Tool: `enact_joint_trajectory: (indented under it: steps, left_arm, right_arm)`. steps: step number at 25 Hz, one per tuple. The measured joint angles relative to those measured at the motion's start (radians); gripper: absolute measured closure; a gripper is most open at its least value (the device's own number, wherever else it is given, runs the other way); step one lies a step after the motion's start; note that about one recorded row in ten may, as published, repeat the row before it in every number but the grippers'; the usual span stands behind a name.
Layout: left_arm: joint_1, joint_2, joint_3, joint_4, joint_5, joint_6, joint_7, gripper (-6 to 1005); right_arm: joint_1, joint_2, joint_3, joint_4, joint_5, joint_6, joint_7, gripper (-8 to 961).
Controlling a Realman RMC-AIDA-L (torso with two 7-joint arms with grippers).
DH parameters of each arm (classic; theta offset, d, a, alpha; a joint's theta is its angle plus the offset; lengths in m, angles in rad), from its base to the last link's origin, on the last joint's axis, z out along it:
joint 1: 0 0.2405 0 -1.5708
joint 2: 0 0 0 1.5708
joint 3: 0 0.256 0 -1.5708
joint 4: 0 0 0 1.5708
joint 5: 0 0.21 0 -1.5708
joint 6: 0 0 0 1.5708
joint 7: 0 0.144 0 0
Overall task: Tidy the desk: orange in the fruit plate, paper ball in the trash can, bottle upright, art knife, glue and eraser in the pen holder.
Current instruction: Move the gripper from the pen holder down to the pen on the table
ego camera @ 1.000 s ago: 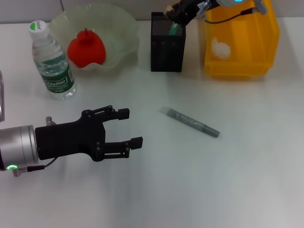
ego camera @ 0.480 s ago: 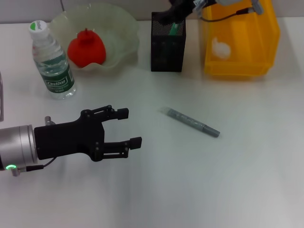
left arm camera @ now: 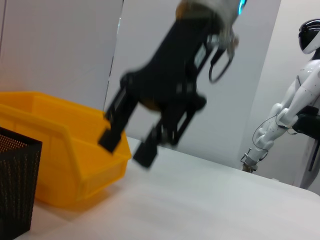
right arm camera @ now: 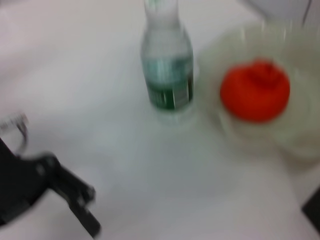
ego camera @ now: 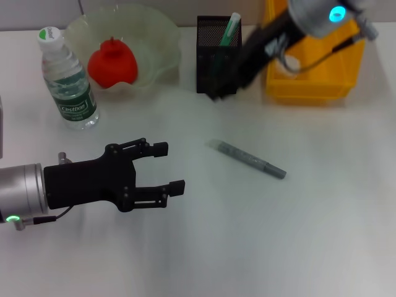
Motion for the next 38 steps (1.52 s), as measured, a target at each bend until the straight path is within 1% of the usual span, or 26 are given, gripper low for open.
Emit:
enact_joint_trajectory:
  steps: [1, 2, 3, 4, 5, 7, 8, 12, 13, 14, 15, 19, 23, 28, 38]
  left_arm:
    - [0.000, -0.001, 0.000, 0.000, 0.000, 0.000, 0.000, 140]
    - [0.000, -0.001, 0.000, 0.000, 0.000, 0.000, 0.000, 140]
    - [0.000, -0.002, 0.000, 0.001, 0.000, 0.000, -0.001, 140]
    - [0.000, -0.002, 0.000, 0.001, 0.000, 0.000, -0.001, 140]
    - [0.000, -0.002, 0.000, 0.001, 0.000, 0.000, -0.001, 140]
    - [0.000, -0.002, 0.000, 0.001, 0.000, 0.000, -0.001, 140]
    - [0.000, -0.001, 0.000, 0.001, 0.000, 0.000, 0.000, 139]
    - [0.000, -0.002, 0.000, 0.001, 0.000, -0.002, 0.001, 139]
    - [0.000, -0.002, 0.000, 0.002, -0.001, -0.003, 0.001, 139]
    - [0.000, -0.002, 0.000, 0.002, -0.001, -0.003, 0.001, 139]
    - [0.000, -0.002, 0.000, 0.002, -0.001, -0.003, 0.001, 139]
    - [-0.001, -0.003, 0.000, 0.002, -0.001, -0.005, 0.004, 139]
    - [-0.001, -0.004, 0.000, 0.002, -0.001, -0.006, 0.006, 139]
    - [-0.004, -0.004, 0.000, 0.002, -0.001, -0.007, 0.007, 140]
    - [-0.006, -0.006, 0.000, 0.002, -0.001, -0.008, 0.007, 139]
  right_arm:
    - [0.000, 0.000, 0.000, 0.000, 0.000, 0.000, 0.000, 404]
    - [0.012, 0.002, -0.012, 0.043, -0.015, 0.007, 0.000, 405]
    - [0.037, 0.003, -0.026, 0.131, -0.023, 0.037, -0.001, 405]
    - [0.037, 0.003, -0.026, 0.131, -0.023, 0.037, -0.001, 405]
    - [0.050, 0.003, -0.032, 0.180, -0.024, 0.063, -0.006, 405]
    - [0.060, 0.003, -0.049, 0.231, -0.025, 0.113, -0.011, 406]
    - [0.060, 0.004, -0.079, 0.263, -0.025, 0.165, -0.012, 406]
    - [0.058, 0.007, -0.113, 0.297, -0.022, 0.212, -0.013, 407]
    - [0.062, 0.009, -0.128, 0.332, -0.020, 0.236, -0.015, 408]
    - [0.062, 0.009, -0.128, 0.332, -0.020, 0.236, -0.015, 408]
    - [0.066, 0.010, -0.138, 0.361, -0.016, 0.253, -0.019, 408]
    - [0.069, 0.012, -0.164, 0.395, 0.002, 0.273, -0.033, 409]
    - [0.062, 0.014, -0.221, 0.415, 0.032, 0.300, -0.042, 411]
    - [0.059, 0.015, -0.238, 0.435, 0.033, 0.321, -0.042, 412]
    - [0.056, 0.014, -0.240, 0.469, 0.033, 0.364, -0.055, 512]
